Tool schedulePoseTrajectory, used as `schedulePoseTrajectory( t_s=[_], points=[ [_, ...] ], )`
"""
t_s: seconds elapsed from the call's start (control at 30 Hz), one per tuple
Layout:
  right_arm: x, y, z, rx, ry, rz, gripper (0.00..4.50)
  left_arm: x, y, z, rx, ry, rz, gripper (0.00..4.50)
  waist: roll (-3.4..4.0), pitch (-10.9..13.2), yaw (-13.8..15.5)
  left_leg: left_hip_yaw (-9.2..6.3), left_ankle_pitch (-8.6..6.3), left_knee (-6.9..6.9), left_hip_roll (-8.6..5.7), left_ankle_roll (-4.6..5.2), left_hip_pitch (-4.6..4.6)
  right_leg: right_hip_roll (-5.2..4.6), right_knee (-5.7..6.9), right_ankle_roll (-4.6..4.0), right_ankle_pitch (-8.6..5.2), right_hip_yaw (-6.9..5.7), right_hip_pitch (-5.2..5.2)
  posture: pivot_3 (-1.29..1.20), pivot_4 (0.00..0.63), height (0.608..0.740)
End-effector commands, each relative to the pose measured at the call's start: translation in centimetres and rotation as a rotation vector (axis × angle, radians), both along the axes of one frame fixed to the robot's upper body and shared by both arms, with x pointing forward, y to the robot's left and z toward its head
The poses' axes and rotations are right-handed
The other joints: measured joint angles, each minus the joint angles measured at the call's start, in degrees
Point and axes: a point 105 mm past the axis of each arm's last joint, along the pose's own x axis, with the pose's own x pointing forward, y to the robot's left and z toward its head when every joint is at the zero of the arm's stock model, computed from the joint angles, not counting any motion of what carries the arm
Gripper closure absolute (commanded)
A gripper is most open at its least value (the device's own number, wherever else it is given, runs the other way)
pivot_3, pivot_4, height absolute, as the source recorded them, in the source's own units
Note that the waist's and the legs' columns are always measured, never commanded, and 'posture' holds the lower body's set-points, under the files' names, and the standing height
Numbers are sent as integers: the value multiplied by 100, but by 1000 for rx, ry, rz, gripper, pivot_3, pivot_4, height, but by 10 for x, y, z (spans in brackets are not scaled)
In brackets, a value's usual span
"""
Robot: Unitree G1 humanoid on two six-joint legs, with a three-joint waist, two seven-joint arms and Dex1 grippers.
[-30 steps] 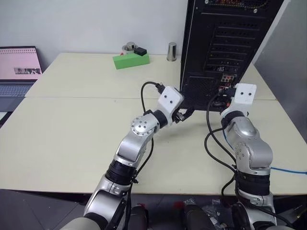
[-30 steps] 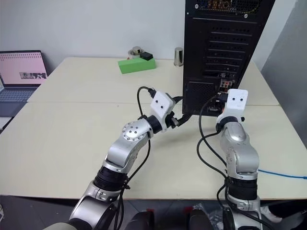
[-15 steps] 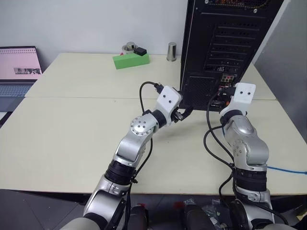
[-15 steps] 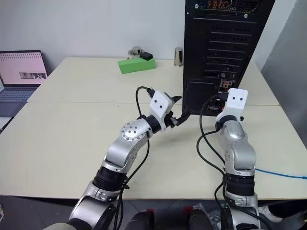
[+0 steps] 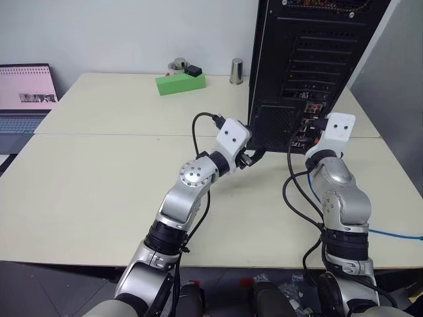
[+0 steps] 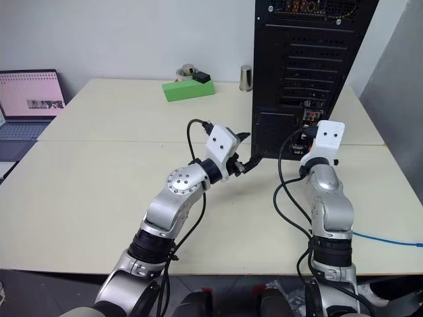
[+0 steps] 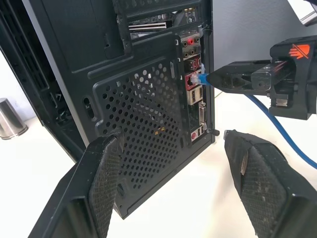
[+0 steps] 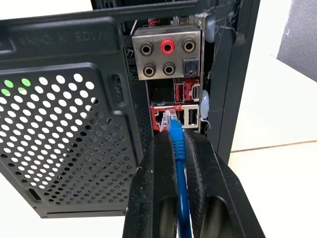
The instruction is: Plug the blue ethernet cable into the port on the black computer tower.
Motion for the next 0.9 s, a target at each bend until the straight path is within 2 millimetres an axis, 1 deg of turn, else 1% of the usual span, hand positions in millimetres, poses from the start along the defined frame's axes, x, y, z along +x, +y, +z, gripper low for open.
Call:
schedulePoseTrajectory(
  t_s=[0.03, 0.27, 0.4, 0.53, 0.77, 0.9],
  points=[
    [-1, 1, 19, -13, -68, 11, 4500, -3, 1, 11, -24, -40, 3, 1073, 0, 0, 0, 0, 0, 0, 0, 0, 0, 0, 0, 0, 0, 0, 0, 0, 150, 740],
    [0, 5, 19, -69, -68, 30, 4500, -2, 1, 11, -27, -39, 6, 1073, 0, 0, -9, 1, 0, 0, 0, 0, 0, 0, 0, 0, 0, 1, 0, 0, 150, 740],
    [-1, 11, 21, -116, -74, 51, 4500, -2, 1, 11, -28, -38, 7, 1073, 0, 0, -15, 2, 0, 0, 0, 0, 0, 0, 0, 0, 0, 2, -2, 0, 150, 740],
    [-1, 10, 19, -109, -69, 46, 4500, -2, 1, 11, -30, -37, 8, 1073, 0, 0, -8, 1, 0, 0, 0, 0, 0, 0, 0, 0, 0, 2, -2, 0, 150, 740],
    [0, 2, 17, -73, -63, 4, 4500, -1, 1, 10, -29, -34, 11, 1073, 0, 0, -1, 1, 0, -1, 0, 0, -1, 0, -1, 0, 0, 1, -2, 0, 150, 740],
    [-3, 4, 17, -57, -58, 14, 4500, -2, 1, 10, -28, -33, 10, 1073, 0, 0, -1, 1, 0, -1, 0, 0, -1, 0, -1, 0, 0, 1, -2, 0, 150, 740]
  ],
)
